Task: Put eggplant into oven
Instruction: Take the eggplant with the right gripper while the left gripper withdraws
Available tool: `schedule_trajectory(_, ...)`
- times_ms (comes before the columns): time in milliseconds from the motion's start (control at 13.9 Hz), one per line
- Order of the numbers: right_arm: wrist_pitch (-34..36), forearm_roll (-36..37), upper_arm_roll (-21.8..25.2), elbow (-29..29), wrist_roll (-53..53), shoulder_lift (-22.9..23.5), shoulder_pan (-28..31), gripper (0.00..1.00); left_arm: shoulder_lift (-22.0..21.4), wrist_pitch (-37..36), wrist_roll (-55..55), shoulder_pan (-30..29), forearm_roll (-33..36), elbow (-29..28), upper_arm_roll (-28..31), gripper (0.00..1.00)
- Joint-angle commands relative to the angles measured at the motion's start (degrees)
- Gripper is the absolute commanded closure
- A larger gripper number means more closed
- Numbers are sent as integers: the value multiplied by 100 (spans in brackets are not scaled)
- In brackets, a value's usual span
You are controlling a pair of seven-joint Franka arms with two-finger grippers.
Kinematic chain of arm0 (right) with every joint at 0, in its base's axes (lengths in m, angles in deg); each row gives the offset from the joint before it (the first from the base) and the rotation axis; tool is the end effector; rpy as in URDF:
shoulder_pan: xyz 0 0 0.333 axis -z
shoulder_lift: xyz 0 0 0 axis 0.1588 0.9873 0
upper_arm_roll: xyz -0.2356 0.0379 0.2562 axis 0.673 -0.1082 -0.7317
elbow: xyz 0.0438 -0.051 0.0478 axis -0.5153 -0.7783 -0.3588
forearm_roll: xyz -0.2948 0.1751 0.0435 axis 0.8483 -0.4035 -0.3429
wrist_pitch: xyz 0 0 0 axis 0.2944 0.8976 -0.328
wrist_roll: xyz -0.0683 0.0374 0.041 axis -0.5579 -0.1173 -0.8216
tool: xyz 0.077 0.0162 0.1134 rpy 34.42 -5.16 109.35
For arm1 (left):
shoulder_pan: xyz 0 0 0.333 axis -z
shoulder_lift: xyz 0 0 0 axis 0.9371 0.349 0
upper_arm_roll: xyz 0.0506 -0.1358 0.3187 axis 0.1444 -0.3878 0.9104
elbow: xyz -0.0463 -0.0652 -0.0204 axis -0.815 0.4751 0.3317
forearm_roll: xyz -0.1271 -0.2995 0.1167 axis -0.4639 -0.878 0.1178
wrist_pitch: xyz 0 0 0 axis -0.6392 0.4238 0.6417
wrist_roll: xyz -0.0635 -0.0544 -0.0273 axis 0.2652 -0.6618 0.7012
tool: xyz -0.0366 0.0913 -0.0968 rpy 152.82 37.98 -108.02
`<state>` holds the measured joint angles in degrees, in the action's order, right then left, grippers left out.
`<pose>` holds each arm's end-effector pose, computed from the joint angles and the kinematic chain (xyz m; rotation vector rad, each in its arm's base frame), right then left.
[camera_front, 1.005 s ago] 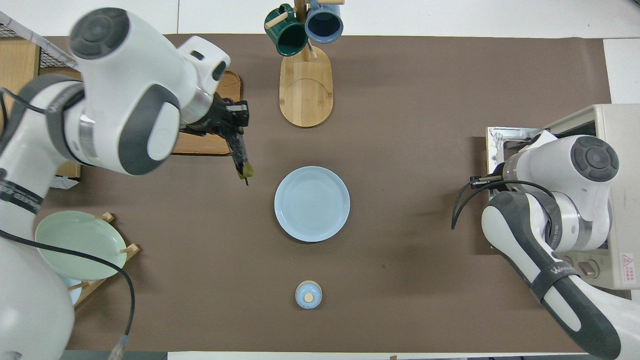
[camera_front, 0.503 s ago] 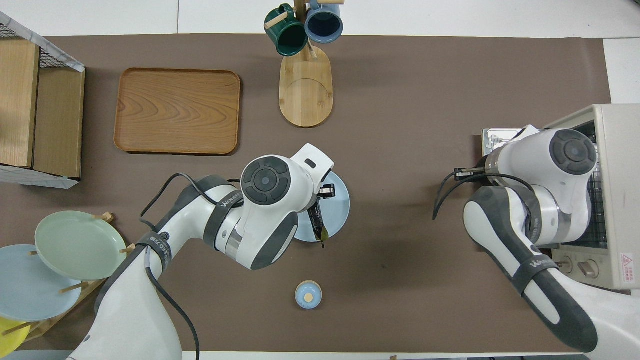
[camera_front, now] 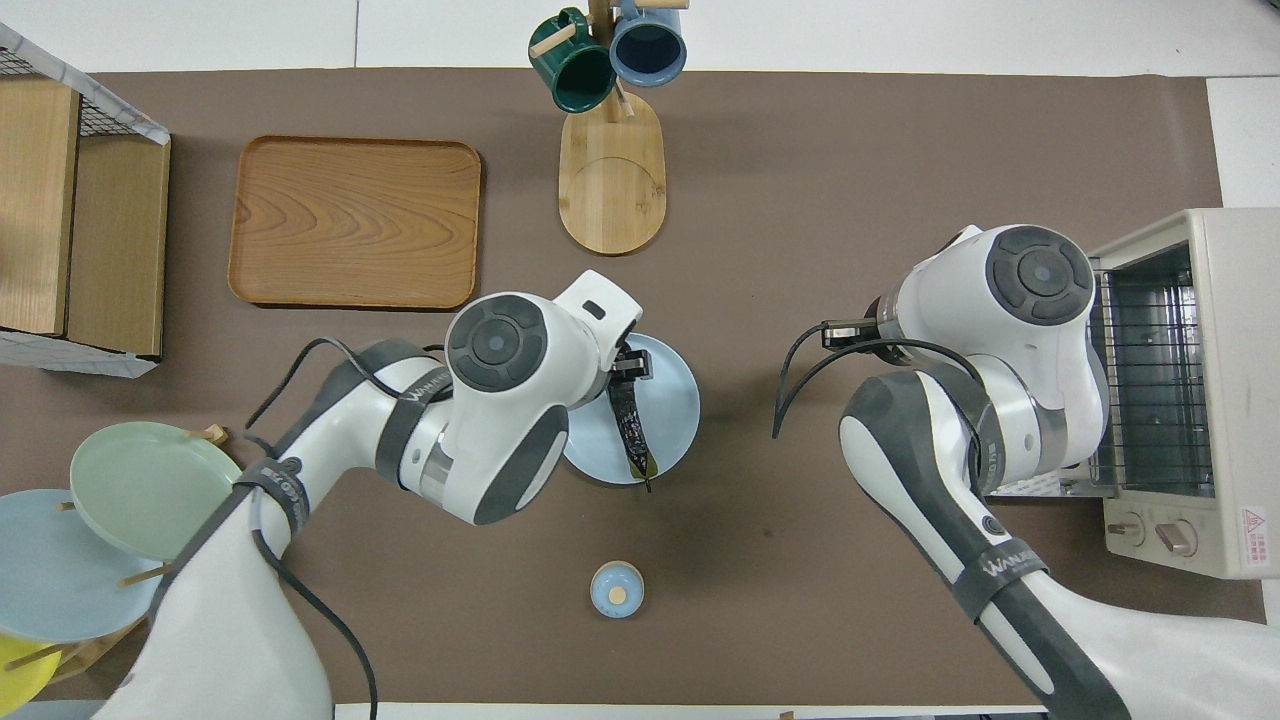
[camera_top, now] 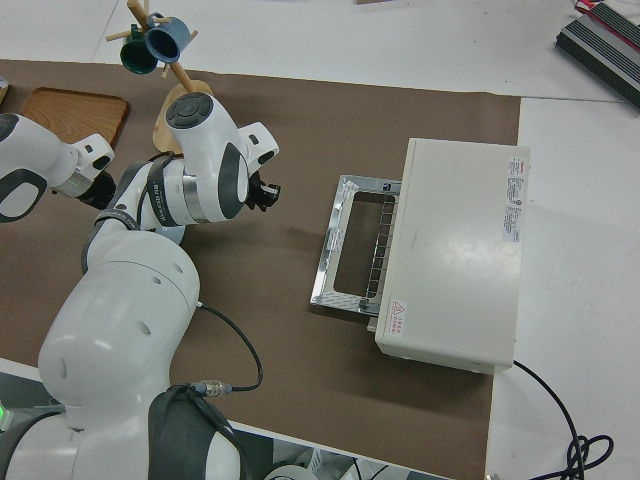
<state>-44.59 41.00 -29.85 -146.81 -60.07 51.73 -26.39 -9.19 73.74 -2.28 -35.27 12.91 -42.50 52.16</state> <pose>0.5258 0.1469 0.4020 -3.1170 0.0006 -0.0125 0.4813 -0.3491 0.3937 2.9935 0.0271 0.0294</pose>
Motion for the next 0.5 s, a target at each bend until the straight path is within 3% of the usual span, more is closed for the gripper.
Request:
schedule_trajectory(0, 570, -4, -24, 669, -661, 152, -540, 72, -479, -1101, -1050, -1133, -7, 428, 7, 0)
schedule_trajectory(72, 597, 5, -24, 758, -926, 205, -778, 70, -514, -1435, -1516, -1502, 2, 656, 7, 0)
schedule_trajectory(144, 589, 5, -24, 872, -1216, 266, -1093, 62, -523, -1838, -2007, -1906, 2, 963, 7, 0)
schedule_trajectory(215, 606, 5, -24, 1134, -1593, 362, -1488, 61, -515, -2225, -2447, -2267, 10, 1262, 7, 0)
schedule_trajectory(431, 571, 206, -15, 2617, -2999, 1641, -2771, 58, -654, -3140, -2856, -2797, 377, 1817, 7, 0)
